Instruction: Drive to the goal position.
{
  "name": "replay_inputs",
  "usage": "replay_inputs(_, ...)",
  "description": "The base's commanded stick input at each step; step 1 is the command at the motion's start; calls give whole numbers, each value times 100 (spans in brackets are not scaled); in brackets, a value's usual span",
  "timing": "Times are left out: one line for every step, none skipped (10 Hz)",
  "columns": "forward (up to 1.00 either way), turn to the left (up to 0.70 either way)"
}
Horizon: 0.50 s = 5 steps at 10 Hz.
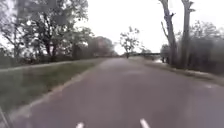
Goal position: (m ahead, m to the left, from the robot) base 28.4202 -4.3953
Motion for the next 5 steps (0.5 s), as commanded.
replay_inputs(70, 0)
replay_inputs(70, 0)
replay_inputs(70, 0)
replay_inputs(70, 0)
replay_inputs(70, 0)
